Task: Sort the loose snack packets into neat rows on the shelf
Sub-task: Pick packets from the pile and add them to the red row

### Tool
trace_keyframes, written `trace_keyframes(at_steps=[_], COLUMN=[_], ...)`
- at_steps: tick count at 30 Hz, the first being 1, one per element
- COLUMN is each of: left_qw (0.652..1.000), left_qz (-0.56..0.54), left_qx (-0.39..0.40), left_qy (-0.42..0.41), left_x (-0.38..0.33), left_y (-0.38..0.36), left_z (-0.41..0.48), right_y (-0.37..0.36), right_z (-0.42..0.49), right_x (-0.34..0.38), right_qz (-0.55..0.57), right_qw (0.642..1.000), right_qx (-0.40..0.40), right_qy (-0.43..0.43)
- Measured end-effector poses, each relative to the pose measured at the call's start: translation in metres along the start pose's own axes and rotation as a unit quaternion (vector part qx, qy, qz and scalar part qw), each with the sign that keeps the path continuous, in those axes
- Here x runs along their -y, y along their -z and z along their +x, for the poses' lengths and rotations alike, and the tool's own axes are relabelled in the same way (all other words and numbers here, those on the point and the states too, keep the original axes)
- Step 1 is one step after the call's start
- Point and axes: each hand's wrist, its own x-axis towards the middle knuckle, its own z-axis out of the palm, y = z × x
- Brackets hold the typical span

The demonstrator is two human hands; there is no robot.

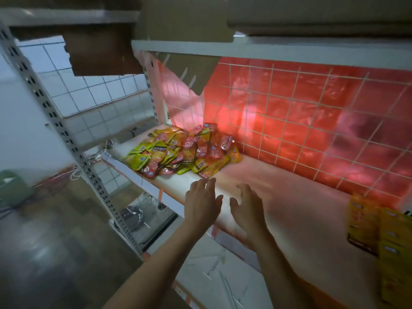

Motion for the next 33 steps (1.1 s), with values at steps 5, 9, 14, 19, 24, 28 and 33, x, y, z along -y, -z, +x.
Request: trace_keyframes(at_steps=[5,9,14,19,24,28,33], left_qw=[0.999,0.999,0.997,0.992,0.991,0.974,0.936], left_qz=[-0.015,-0.043,0.034,0.064,-0.041,-0.186,-0.315], left_qx=[0.025,0.021,0.03,-0.012,0.005,0.049,0.081], left_qy=[0.016,-0.01,-0.065,-0.106,-0.124,-0.119,-0.135], left_x=[0.039,0.057,0.066,0.077,0.088,0.085,0.083], left_y=[-0.008,-0.022,-0.034,-0.042,-0.042,-0.036,-0.025], left_z=[0.058,0.089,0.118,0.131,0.133,0.124,0.115], right_y=[-0.028,-0.045,-0.073,-0.089,-0.093,-0.089,-0.072], right_z=[0.065,0.098,0.129,0.14,0.136,0.118,0.092], right_x=[0.027,0.031,0.035,0.044,0.05,0.048,0.056], right_qz=[0.005,0.004,0.046,0.145,0.328,0.423,0.437], right_qw=[0.998,0.996,0.99,0.968,0.913,0.87,0.866], right_qx=[0.029,-0.013,-0.071,-0.127,-0.185,-0.184,-0.199], right_qy=[-0.055,-0.087,-0.11,-0.162,-0.153,-0.174,-0.142])
